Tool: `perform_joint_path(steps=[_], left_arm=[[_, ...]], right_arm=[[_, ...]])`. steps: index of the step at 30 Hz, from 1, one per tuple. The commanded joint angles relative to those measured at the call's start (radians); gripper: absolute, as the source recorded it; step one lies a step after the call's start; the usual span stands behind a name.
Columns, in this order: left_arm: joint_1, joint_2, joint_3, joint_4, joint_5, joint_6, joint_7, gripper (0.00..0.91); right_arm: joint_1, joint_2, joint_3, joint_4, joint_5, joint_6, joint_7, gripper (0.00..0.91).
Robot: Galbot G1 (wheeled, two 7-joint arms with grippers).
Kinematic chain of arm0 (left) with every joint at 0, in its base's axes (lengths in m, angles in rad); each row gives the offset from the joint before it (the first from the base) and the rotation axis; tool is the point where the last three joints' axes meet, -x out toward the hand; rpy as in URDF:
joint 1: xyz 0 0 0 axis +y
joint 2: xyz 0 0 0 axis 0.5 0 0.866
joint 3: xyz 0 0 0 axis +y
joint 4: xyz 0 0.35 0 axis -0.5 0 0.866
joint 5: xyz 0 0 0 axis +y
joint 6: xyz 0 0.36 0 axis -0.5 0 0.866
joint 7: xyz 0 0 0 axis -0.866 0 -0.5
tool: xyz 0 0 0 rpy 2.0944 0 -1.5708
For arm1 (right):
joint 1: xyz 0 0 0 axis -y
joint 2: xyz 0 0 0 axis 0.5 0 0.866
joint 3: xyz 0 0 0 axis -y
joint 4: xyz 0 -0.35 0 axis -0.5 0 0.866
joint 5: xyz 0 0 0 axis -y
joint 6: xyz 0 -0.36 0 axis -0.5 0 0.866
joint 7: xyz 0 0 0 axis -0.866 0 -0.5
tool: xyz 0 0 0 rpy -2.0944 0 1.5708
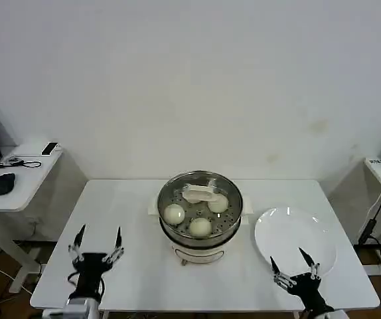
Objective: Take steamed baozi put them in steamer then cover it.
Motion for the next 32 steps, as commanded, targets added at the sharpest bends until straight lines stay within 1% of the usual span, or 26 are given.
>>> perform_joint_path(steps=[1,3,4,6,9,14,19,32], left_arm=[[0.203,-0.049,-0.066,0.023,-0.25,-0.156,-0.023,0.907],[0.201,-0.056,-0.056,0.025,-0.246,-0.153,-0.021,0.907],[0.2,-0.058,-0.052,0.022,-0.241,-0.151,-0.021,0.907],[0.197,-0.066,-0.049,0.015,-0.229,-0.134,-0.012,0.907],[0.203,-0.07,-0.04,0.005,-0.211,-0.116,0.0,0.907],[0.205,-0.078,-0.027,0.01,-0.186,-0.114,-0.003,0.907],[0.191,-0.083,-0.028,0.035,-0.171,-0.117,0.003,0.907],[0.2,-0.086,-0.015,0.036,-0.136,-0.093,0.01,0.907]], right_arm=[[-0.043,-0.168,-0.053,0.009,0.21,-0.061,0.039,0.907],[-0.046,-0.199,-0.089,0.002,0.226,-0.047,0.052,0.907],[-0.048,-0.21,-0.103,0.001,0.229,-0.04,0.068,0.907],[-0.046,-0.218,-0.12,0.002,0.226,-0.033,0.087,0.907],[-0.037,-0.211,-0.127,0.009,0.222,-0.034,0.113,0.907],[-0.037,-0.2,-0.144,0.01,0.203,-0.035,0.132,0.907],[-0.047,-0.194,-0.154,0.016,0.177,-0.02,0.133,0.907],[-0.053,-0.18,-0.168,0.013,0.154,-0.001,0.142,0.907]])
